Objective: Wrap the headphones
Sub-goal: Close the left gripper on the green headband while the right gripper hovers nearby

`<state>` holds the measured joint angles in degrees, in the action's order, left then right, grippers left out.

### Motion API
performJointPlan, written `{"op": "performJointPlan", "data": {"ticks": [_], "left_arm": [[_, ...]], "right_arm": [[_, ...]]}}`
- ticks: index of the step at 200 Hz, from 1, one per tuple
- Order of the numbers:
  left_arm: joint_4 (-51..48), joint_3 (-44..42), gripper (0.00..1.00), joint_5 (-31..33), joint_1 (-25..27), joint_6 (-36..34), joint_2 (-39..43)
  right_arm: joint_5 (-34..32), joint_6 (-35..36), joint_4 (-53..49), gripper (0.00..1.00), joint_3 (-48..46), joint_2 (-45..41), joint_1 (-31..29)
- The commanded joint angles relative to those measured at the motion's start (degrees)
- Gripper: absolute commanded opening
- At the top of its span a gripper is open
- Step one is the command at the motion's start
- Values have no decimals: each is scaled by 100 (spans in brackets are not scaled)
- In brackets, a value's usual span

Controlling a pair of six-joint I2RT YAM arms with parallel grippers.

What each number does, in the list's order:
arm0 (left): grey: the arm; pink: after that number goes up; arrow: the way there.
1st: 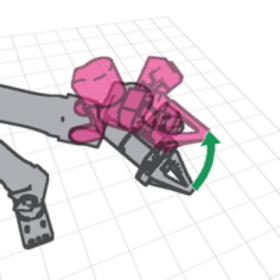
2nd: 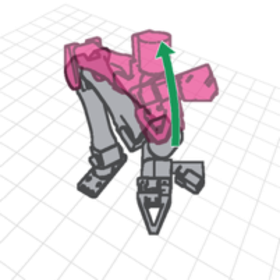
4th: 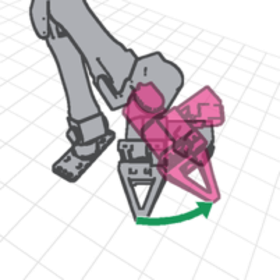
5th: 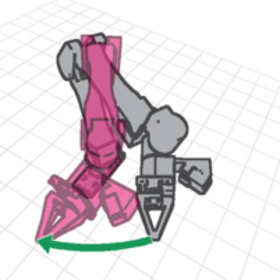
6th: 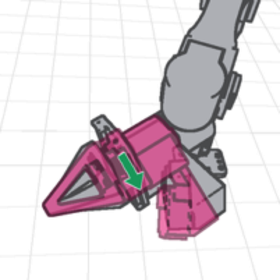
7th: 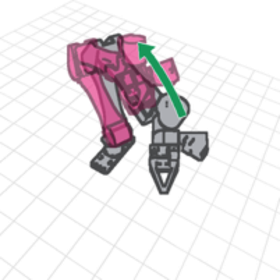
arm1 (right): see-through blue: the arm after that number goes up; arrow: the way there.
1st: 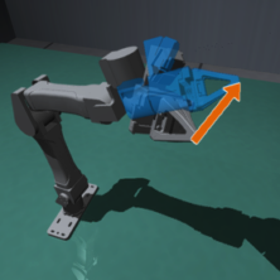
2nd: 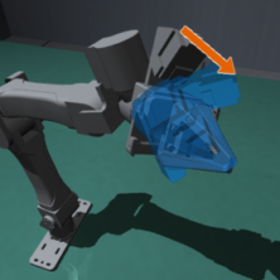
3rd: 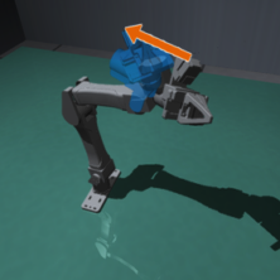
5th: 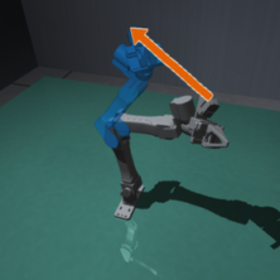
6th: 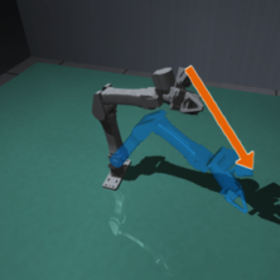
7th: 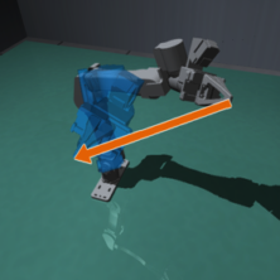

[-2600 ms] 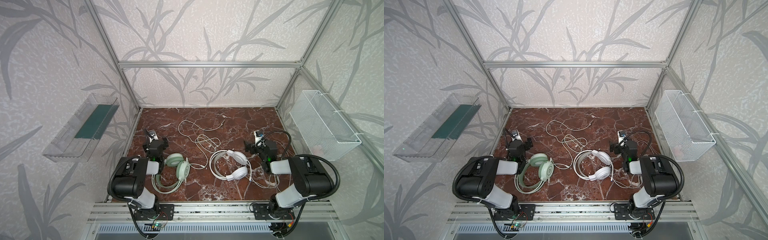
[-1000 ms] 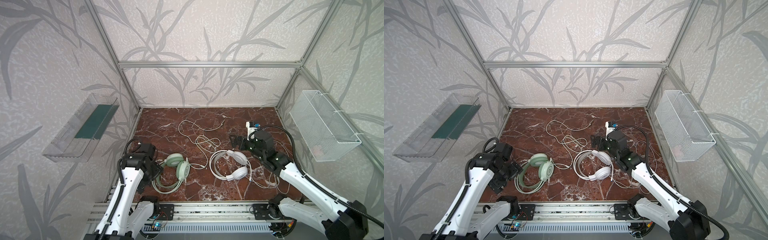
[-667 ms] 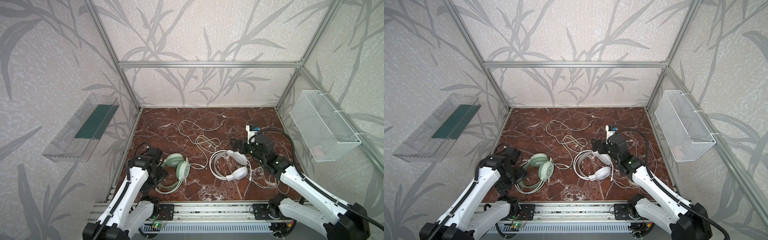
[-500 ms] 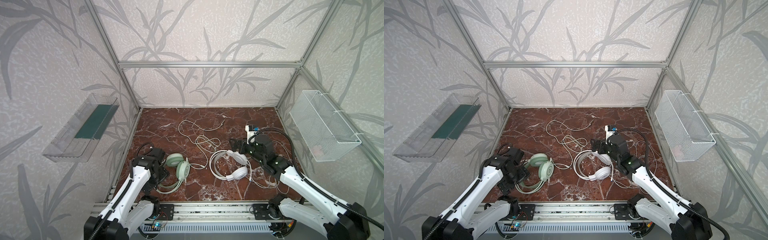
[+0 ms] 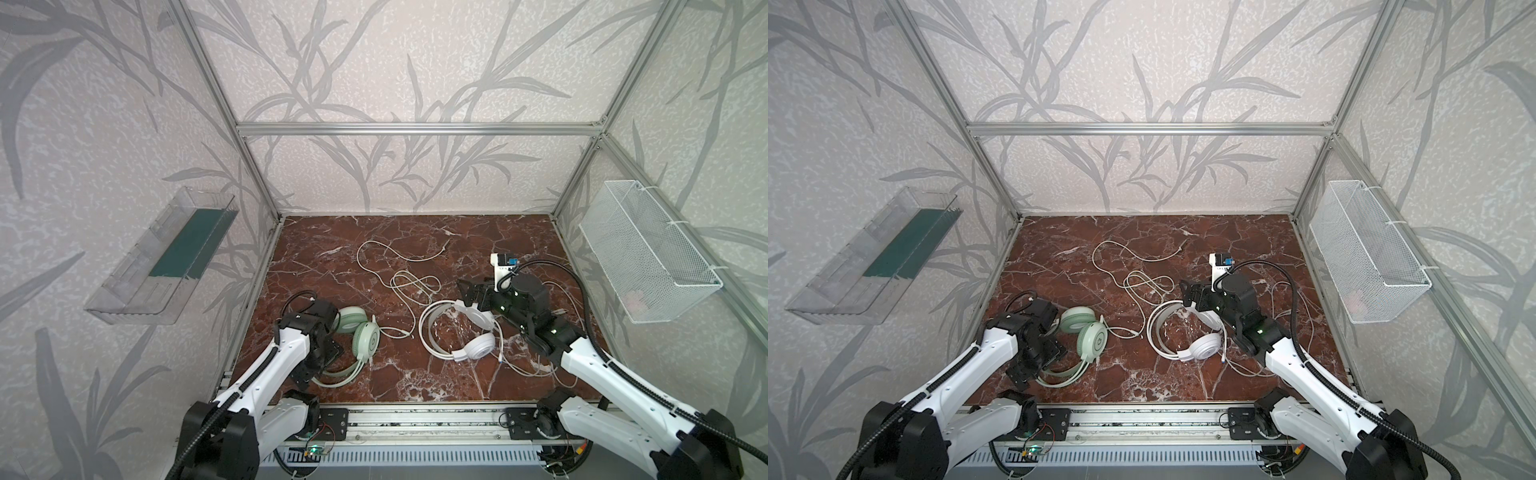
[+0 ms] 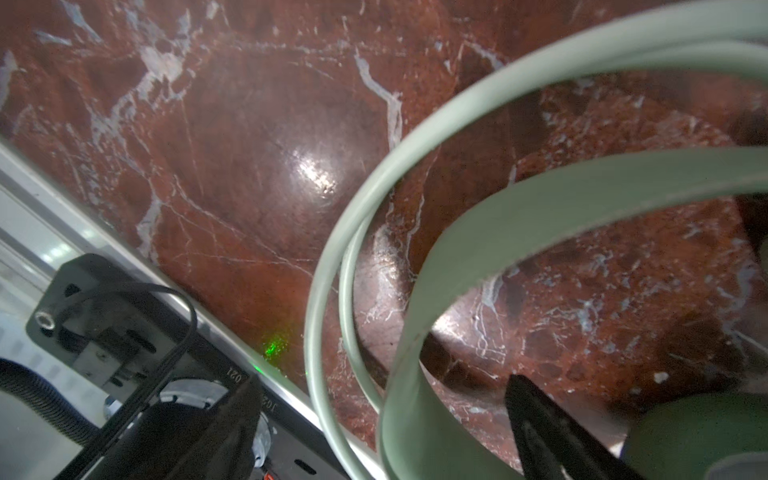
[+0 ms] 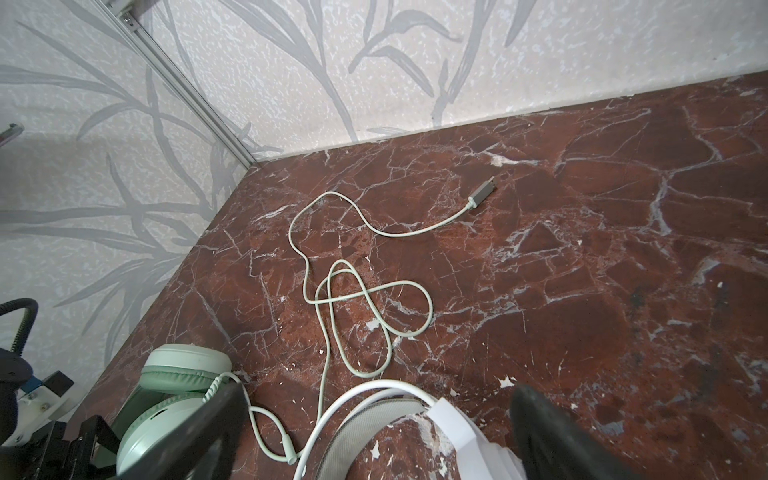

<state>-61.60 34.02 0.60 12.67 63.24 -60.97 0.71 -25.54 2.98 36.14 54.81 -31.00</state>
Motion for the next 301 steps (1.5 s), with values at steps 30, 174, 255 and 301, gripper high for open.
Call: {"op": "performJointPlan", "data": {"ticks": [30,174,255,301], "left_arm": [[560,-274,85,177,17,185,-301],[1821,-452,72,607,30,-266,-905],[2253,-394,53,819,51,-442,-1119],[2040,-396,61,811,61,-571,-1095]], "right_arm": [[115,49,326,99,-112,-84,-68],[96,66,502,99,-204,-27,-167],[96,92,558,99,-204,91,-215],[70,119,565,99,-195,118,-250]]}}
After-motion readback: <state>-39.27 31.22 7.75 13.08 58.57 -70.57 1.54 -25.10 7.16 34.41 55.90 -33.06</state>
